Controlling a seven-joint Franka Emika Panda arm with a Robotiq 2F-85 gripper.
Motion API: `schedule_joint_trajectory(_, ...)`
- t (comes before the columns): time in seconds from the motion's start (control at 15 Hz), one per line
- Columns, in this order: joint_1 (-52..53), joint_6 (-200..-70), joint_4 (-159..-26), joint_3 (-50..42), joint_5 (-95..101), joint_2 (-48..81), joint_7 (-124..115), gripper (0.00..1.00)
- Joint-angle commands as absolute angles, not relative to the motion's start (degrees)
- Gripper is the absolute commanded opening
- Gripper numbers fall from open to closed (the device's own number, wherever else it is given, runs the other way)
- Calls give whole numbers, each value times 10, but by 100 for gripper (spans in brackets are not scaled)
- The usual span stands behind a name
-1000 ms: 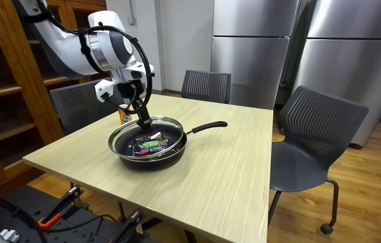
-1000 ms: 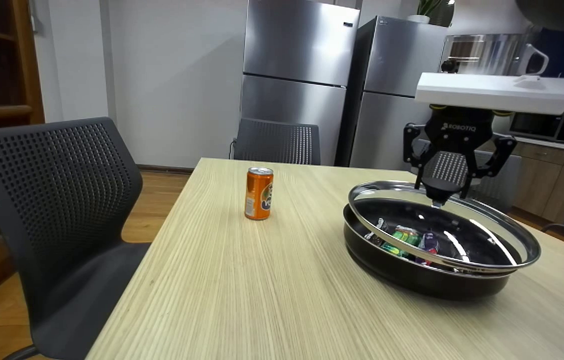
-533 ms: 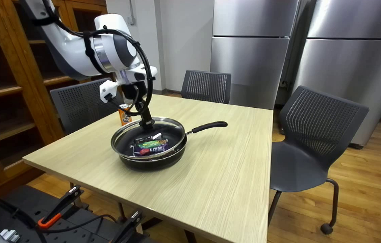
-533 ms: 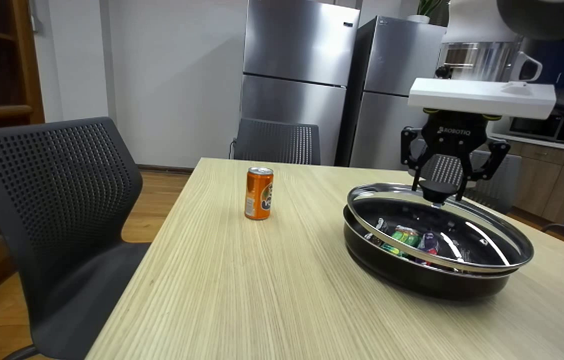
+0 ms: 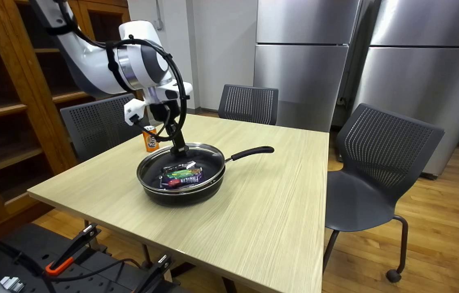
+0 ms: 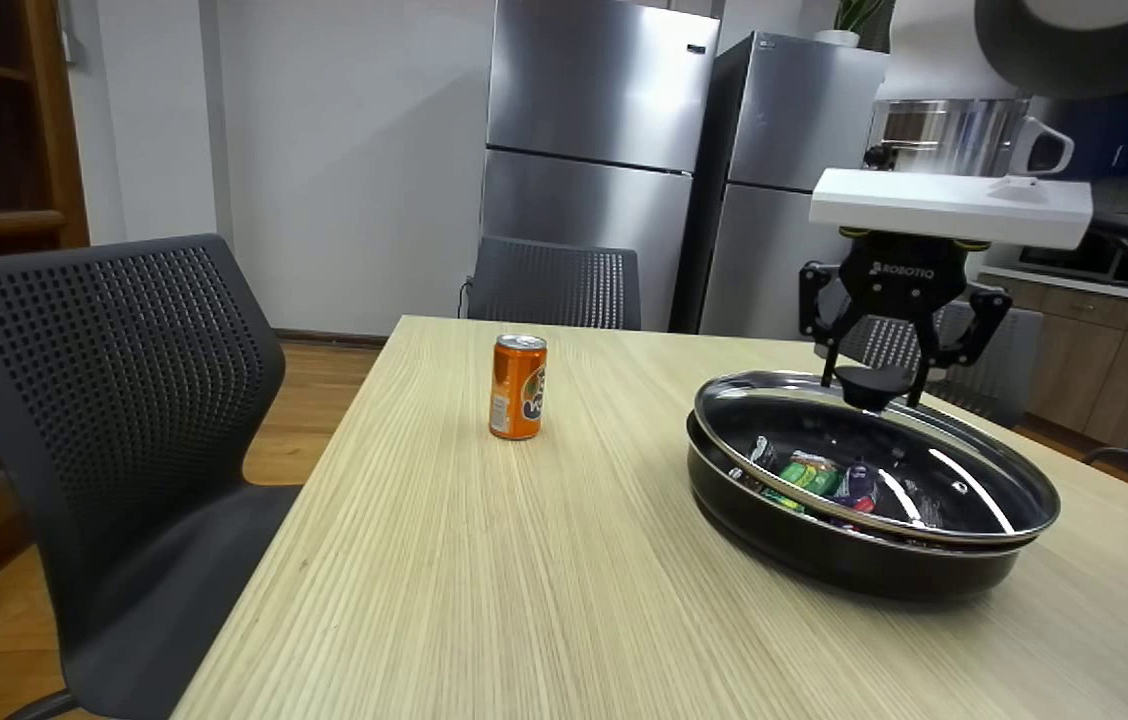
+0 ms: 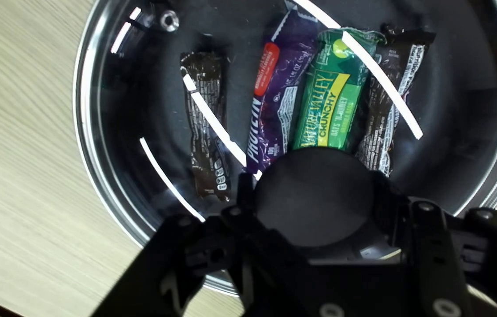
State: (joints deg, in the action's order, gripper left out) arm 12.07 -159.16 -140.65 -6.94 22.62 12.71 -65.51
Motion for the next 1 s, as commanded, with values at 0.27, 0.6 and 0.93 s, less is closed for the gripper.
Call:
schedule_joint_trajectory(0.27,116,-1580,-1384,-69,214,132,-640,39)
schedule_joint_trajectory(0.6,119,-1578,-1374,-71,212,144,-640,39)
schedule_joint_trajectory(0.93,121,-1578,-1365,-70,207,156,-636,39)
